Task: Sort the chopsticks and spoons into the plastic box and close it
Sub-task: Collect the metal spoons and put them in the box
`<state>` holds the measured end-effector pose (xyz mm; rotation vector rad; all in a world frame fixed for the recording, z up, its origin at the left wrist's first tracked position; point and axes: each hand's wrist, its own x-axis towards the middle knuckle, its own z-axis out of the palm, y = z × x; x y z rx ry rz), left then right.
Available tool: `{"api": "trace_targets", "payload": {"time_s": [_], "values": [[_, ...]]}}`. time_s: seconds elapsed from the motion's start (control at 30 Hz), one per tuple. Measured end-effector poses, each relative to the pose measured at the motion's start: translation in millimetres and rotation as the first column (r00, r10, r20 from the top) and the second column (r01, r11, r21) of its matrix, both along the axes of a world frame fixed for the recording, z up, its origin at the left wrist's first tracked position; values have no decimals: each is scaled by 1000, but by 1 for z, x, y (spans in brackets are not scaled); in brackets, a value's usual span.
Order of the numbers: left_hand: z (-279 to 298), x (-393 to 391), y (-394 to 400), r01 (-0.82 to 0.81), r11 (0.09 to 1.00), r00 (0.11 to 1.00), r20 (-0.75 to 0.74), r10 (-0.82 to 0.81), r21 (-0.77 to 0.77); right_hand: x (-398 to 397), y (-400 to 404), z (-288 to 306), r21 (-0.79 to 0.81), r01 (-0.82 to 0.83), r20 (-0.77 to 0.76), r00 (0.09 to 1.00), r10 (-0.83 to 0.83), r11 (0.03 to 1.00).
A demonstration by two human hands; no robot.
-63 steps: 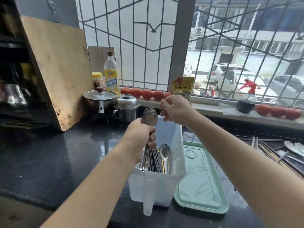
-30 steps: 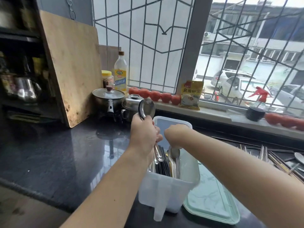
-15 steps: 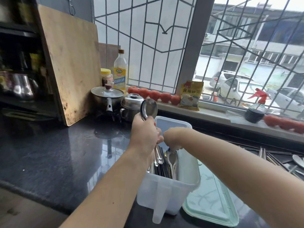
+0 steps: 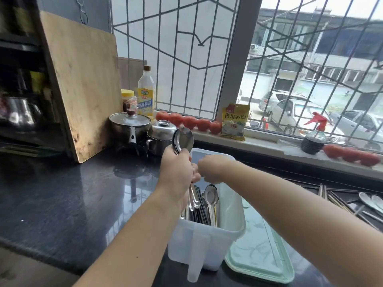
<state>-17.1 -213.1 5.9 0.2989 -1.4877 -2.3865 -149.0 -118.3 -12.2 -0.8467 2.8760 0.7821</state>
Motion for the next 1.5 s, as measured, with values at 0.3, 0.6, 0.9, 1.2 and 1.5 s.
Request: {"api": "trace_targets", "payload": {"time_s": [0.3,0.6,0.9,1.2,1.5], "values": [[4,2,4,135,989,990,56,-132,-62,60,28,90,-952,274,296,937,185,138],[-2,-3,1,213,969,976,67,-206,-126,74,22,84,-974,108,120,992,48,199],[3,0,-2,-71,997,997,-4,71,-10,30,26,85,-832,44,-107,965,-239,553],[1,-1,0,-10,998,1000,5,9,67,14,-4,9,92,194,89,975,-202,977],[0,-2,-3,-13,997,1000,25,11,80,1,-6,-5,238,-101,110,991,77,966]]}}
